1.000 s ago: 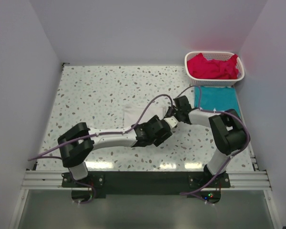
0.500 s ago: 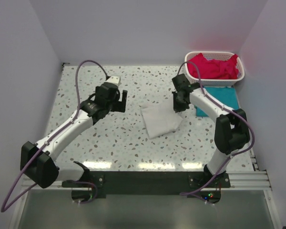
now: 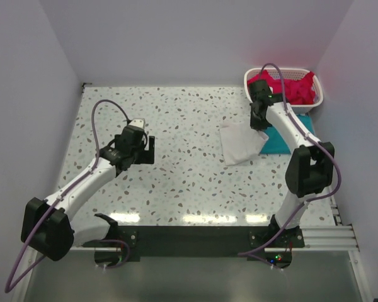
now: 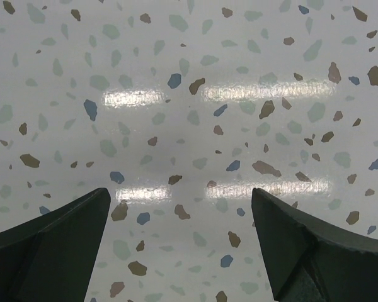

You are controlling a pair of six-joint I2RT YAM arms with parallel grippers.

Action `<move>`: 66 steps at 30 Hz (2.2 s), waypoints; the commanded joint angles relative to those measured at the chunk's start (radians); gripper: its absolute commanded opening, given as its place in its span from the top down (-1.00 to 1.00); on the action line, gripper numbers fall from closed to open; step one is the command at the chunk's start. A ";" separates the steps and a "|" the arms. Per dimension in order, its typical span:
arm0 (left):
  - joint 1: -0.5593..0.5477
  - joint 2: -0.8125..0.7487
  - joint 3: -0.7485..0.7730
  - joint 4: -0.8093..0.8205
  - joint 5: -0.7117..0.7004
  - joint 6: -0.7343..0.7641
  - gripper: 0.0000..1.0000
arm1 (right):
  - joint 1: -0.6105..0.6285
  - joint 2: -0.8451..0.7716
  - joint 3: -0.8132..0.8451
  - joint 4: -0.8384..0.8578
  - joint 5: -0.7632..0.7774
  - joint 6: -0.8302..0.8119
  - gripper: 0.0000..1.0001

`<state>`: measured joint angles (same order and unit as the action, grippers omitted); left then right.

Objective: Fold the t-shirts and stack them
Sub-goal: Neatly place the folded tshirt to the corner

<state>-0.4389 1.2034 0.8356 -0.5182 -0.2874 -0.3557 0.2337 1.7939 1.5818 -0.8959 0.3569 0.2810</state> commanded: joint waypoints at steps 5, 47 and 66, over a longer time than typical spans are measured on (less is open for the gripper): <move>0.003 -0.045 0.011 0.015 -0.035 -0.016 -1.00 | -0.051 0.007 0.105 0.055 0.108 -0.060 1.00; 0.003 0.024 0.008 0.018 0.002 -0.006 -1.00 | -0.341 0.105 -0.016 0.341 0.160 -0.220 1.00; 0.003 0.022 0.005 0.018 0.005 -0.006 -1.00 | -0.390 -0.007 -0.040 0.385 0.172 -0.190 0.98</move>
<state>-0.4389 1.2270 0.8356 -0.5179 -0.2901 -0.3565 -0.1268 1.8072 1.5463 -0.5938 0.4889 0.0776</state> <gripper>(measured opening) 0.997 0.041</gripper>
